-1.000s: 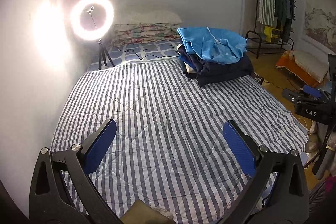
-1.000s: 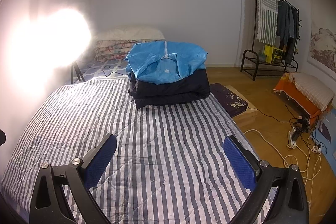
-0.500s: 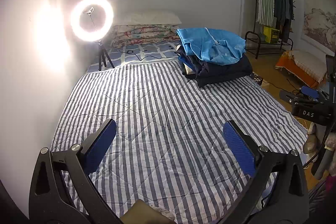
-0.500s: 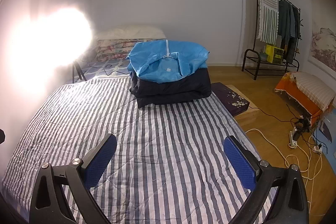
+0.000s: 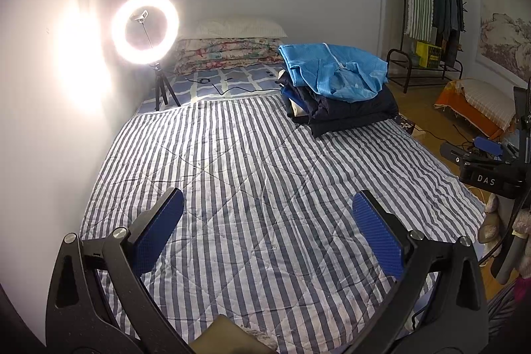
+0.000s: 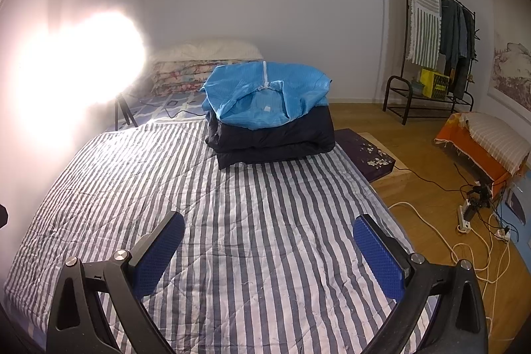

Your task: Fold large clothes

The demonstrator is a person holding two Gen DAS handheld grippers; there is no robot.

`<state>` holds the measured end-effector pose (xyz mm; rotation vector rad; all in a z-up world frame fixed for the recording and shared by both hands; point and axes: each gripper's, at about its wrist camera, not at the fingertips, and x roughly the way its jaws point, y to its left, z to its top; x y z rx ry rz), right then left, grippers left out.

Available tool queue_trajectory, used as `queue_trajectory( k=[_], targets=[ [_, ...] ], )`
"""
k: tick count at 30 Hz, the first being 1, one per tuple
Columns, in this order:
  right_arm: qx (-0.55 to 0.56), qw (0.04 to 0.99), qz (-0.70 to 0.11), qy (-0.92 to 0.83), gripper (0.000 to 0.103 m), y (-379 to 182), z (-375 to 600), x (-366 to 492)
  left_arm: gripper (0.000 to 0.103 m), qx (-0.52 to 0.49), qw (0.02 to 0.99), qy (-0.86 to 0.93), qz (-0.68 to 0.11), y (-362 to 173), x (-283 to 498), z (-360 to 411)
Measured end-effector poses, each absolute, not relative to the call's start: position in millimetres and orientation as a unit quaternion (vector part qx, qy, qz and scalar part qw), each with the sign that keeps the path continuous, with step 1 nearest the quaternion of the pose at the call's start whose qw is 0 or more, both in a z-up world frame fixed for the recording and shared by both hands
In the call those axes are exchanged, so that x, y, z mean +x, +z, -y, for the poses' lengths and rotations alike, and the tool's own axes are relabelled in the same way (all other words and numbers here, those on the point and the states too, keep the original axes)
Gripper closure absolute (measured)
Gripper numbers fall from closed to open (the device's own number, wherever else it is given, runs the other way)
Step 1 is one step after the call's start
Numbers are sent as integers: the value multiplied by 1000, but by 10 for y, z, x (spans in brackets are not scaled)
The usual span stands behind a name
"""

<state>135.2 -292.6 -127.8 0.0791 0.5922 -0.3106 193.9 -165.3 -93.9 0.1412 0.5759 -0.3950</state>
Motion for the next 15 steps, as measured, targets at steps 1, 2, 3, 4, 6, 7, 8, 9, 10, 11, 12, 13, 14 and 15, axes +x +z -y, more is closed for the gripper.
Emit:
queue_trajectory(
  k=[1,2,3,4,6,7,8,9,10,11,12,13,14,15],
  targets=[
    [38,944,-291,-152,0,-1280,2924,1351,0,69,937,-193,-281,-942,1938,1654],
    [38,944,-291,-151,0,-1288,2923,1359,0,69,937,-193,-282,-937,1937,1653],
    [37,944,-291,-150,0,-1290,2920,1357,0,69,937,-193,-282,-942,1939,1652],
    [37,944,-291,-150,0,-1295,2918,1356,0,68,937,-193,-282,-942,1939,1652],
    [37,944,-292,-149,0,-1302,2922,1362,0,69,937,-193,-282,-945,1942,1651],
    [37,944,-293,-148,0,-1306,2923,1366,0,69,937,-194,-282,-947,1944,1649],
    [37,944,-293,-148,0,-1307,2925,1368,0,69,937,-194,-282,-943,1942,1650],
    [36,944,-294,-147,0,-1310,2927,1370,0,68,937,-194,-283,-938,1943,1649],
    [36,944,-294,-147,0,-1311,2928,1371,0,69,937,-193,-282,-939,1944,1649],
    [36,944,-294,-146,0,-1313,2929,1372,0,69,937,-192,-283,-936,1943,1652],
    [35,944,-295,-145,0,-1314,2931,1373,0,68,937,-192,-283,-940,1940,1652],
    [35,944,-295,-145,0,-1316,2934,1373,0,68,937,-192,-283,-939,1936,1653],
    [34,944,-296,-145,0,-1316,2933,1380,0,67,938,-191,-282,-939,1933,1648],
    [34,943,-296,-144,0,-1319,2931,1381,0,66,938,-192,-280,-936,1941,1644]
  ],
)
